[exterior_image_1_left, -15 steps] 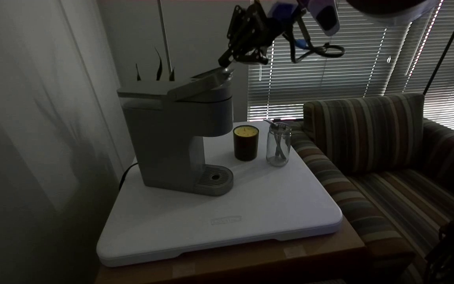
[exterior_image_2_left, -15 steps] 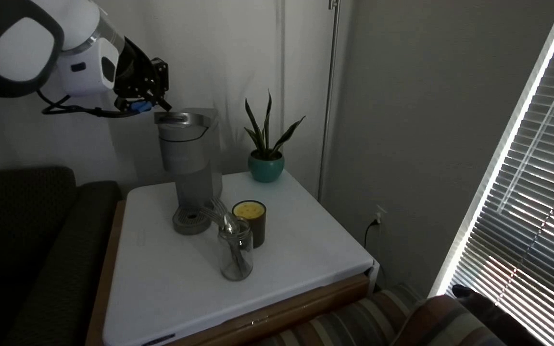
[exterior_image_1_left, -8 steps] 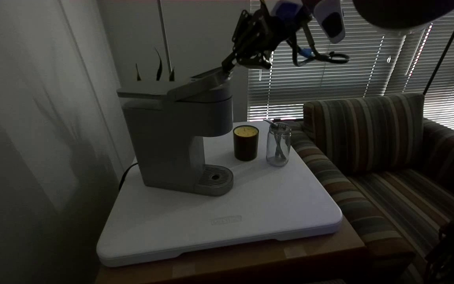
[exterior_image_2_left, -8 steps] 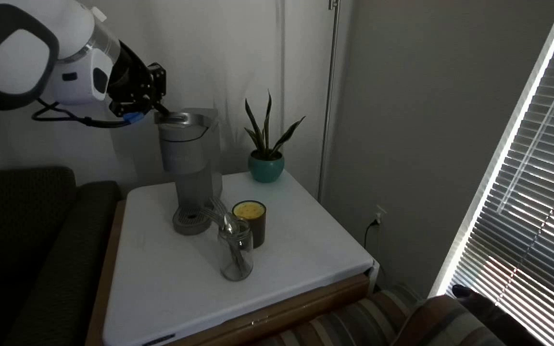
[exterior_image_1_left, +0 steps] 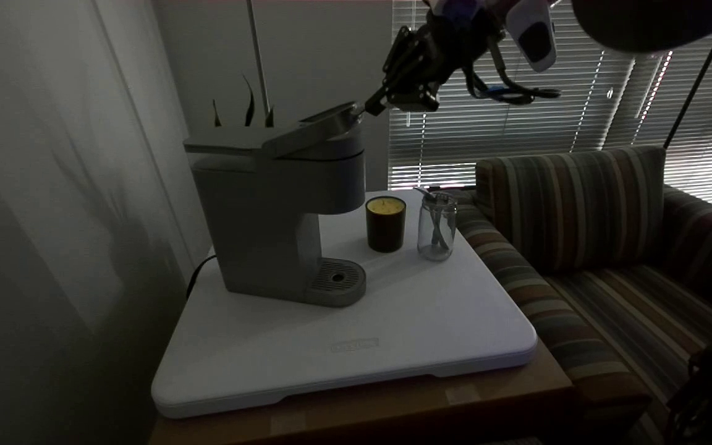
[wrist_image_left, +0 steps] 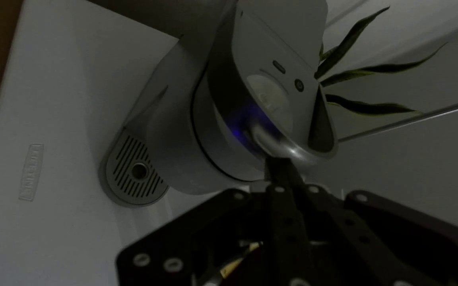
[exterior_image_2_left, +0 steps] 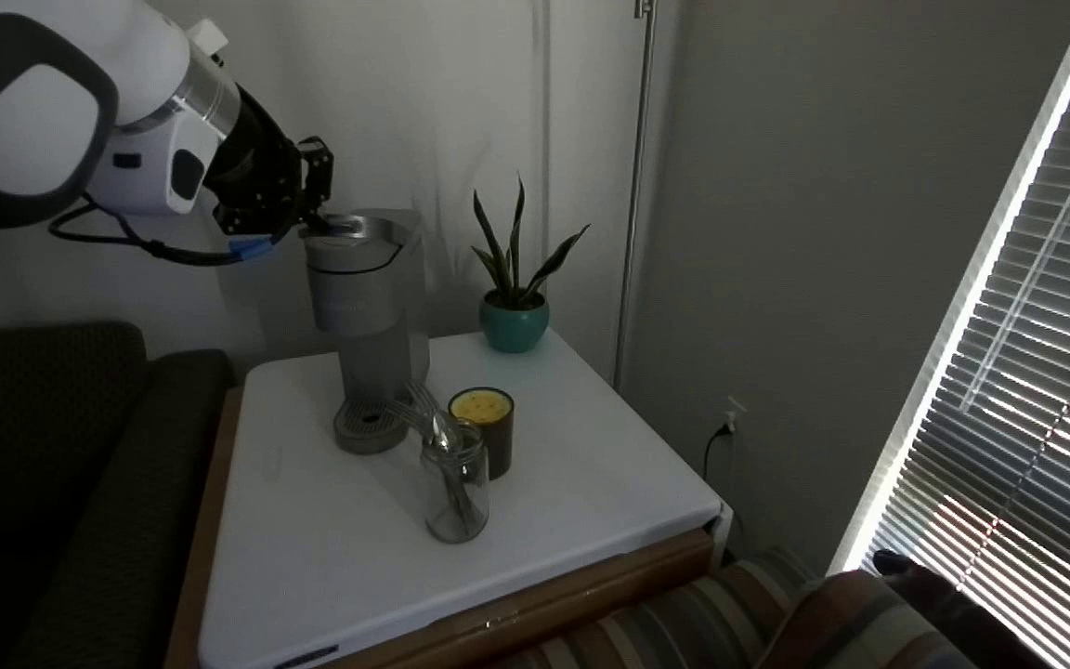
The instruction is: Close the coffeemaker then open it
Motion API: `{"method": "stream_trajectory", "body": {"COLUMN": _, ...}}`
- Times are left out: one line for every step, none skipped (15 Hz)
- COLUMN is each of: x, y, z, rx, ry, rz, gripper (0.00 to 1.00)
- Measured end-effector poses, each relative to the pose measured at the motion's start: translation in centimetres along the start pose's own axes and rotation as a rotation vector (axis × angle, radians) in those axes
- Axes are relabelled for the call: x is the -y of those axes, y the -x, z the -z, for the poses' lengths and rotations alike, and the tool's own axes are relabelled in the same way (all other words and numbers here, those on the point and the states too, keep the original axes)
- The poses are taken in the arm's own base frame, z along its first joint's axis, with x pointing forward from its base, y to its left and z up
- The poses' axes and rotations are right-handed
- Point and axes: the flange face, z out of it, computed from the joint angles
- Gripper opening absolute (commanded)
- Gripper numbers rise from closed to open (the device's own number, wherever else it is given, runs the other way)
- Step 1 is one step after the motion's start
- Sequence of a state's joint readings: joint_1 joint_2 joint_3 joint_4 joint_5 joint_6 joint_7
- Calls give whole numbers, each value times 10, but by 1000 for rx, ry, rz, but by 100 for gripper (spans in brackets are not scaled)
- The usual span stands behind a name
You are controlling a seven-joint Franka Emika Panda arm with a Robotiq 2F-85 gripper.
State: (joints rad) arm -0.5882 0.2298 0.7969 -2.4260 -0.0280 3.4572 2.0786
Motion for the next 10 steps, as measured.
{"method": "stream_trajectory", "body": {"x": 0, "y": -4, "z": 1, "rx": -5, "ry": 2, "rz": -11, "gripper": 0}}
{"method": "stream_trajectory", "body": {"x": -1, "y": -8, "z": 1, "rx": -9, "ry": 5, "rz": -20, "gripper": 0}}
{"method": "stream_trajectory", "body": {"x": -2, "y": -10, "z": 2, "rx": -11, "ry": 10, "rz": -25, "gripper": 0}}
{"method": "stream_trajectory", "body": {"x": -4, "y": -12, "z": 2, "rx": -12, "ry": 14, "rz": -27, "gripper": 0}}
{"method": "stream_trajectory", "body": {"x": -5, "y": -14, "z": 3, "rx": -12, "ry": 19, "rz": -27, "gripper": 0}}
{"method": "stream_trajectory", "body": {"x": -7, "y": -15, "z": 3, "rx": -11, "ry": 23, "rz": -28, "gripper": 0}}
{"method": "stream_trajectory", "body": {"x": -8, "y": -15, "z": 2, "rx": -7, "ry": 27, "rz": -29, "gripper": 0}}
{"method": "stream_trajectory", "body": {"x": -9, "y": -16, "z": 2, "rx": -4, "ry": 32, "rz": -30, "gripper": 0}}
{"method": "stream_trajectory", "body": {"x": -9, "y": -16, "z": 1, "rx": 0, "ry": 36, "rz": -30, "gripper": 0}}
{"method": "stream_trajectory", "body": {"x": -10, "y": -17, "z": 1, "rx": 2, "ry": 39, "rz": -29, "gripper": 0}}
